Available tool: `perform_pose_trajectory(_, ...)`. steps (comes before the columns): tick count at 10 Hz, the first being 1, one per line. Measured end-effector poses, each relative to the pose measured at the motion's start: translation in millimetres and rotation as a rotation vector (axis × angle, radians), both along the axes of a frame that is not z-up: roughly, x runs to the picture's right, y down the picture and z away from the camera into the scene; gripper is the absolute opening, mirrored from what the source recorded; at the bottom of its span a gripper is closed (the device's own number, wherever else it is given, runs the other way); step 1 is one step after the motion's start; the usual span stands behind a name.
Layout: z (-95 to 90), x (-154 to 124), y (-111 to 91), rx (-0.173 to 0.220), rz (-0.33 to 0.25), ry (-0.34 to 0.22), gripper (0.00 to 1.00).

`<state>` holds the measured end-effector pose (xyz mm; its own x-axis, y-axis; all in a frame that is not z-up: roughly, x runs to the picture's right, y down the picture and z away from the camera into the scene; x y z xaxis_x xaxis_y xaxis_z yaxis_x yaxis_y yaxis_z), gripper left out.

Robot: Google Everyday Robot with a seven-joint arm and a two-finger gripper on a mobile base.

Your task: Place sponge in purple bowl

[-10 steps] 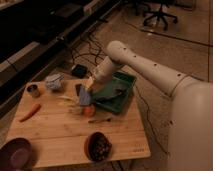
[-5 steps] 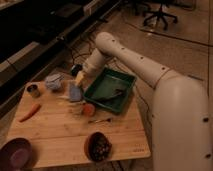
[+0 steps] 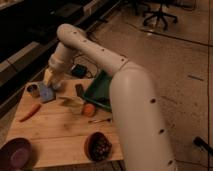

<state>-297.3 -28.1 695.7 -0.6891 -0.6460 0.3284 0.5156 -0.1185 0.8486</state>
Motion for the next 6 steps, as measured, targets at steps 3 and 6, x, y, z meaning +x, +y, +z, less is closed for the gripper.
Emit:
perform_pose_trajectory(3,-38.1,-61.1,46.1,0.093,-0.172,-0.008,0.00)
perform_pose_trajectory(6,-67.9,-77.3,88.2,0.144,-0.258,-0.007,0.00)
